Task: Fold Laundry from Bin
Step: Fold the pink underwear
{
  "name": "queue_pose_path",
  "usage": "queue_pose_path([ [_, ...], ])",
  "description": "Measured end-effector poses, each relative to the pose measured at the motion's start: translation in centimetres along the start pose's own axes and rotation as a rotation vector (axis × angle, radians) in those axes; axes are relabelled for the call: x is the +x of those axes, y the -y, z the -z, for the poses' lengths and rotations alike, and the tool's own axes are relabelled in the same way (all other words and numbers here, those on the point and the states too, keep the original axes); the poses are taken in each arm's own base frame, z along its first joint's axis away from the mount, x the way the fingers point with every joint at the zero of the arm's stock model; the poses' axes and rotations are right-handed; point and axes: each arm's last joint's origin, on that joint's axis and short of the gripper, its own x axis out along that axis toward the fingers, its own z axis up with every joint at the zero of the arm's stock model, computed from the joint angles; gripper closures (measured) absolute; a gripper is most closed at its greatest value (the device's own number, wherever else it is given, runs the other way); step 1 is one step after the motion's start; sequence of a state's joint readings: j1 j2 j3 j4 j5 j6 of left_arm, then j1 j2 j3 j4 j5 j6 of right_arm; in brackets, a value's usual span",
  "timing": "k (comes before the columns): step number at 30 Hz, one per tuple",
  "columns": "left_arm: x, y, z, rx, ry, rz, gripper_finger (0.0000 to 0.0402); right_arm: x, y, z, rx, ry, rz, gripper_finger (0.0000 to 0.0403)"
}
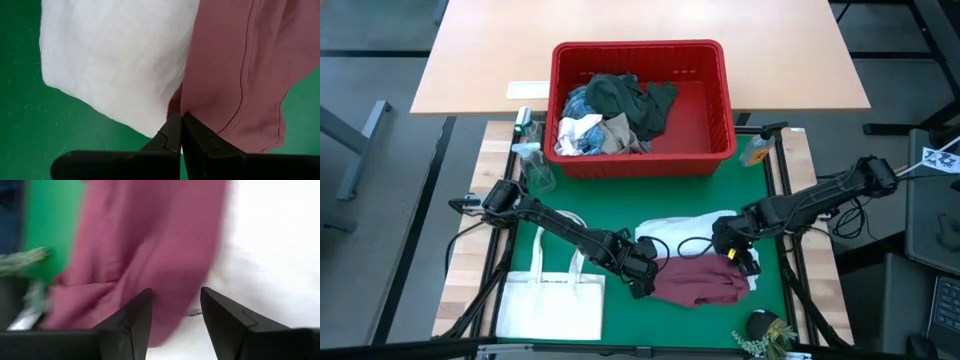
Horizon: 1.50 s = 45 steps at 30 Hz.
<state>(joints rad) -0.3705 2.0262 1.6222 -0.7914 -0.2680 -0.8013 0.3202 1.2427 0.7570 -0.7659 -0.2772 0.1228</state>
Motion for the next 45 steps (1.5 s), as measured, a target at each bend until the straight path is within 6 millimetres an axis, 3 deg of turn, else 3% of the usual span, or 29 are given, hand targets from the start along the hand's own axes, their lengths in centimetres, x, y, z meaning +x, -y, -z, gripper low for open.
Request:
queue_pose_path([
  [7, -0.11, 0.28, 0.28, 0.008, -0.001, 0.004, 0.0402, 0.14, 0.20, -0.20, -0.003, 0.016, 0.056, 0.0233],
  [30, -0.20, 0.47, 0.47, 0.013, -0.001, 0.007, 0.0402, 0.89, -0.73, 0.08, 0.035, -0.109, -0.354, 0.0233],
  [37, -0.20, 0.46, 0.47, 0.014, -0.002, 0.007, 0.0402, 0.98, -0.50, 0.06, 0.081, -0.106, -0.262, 0.0234],
  [41, -0.21, 0.46, 0.47, 0.014, -0.001, 0.007, 0.0402, 1.00, -0.46, -0.01, 0.077, -0.097, -0.246, 0.0269],
  [45, -0.56, 0.51, 0.48, 0.016, 0.004, 0.012, 0.0402, 0.93, -0.60, -0.21, 0.084, -0.084, -0.285, 0.0359],
])
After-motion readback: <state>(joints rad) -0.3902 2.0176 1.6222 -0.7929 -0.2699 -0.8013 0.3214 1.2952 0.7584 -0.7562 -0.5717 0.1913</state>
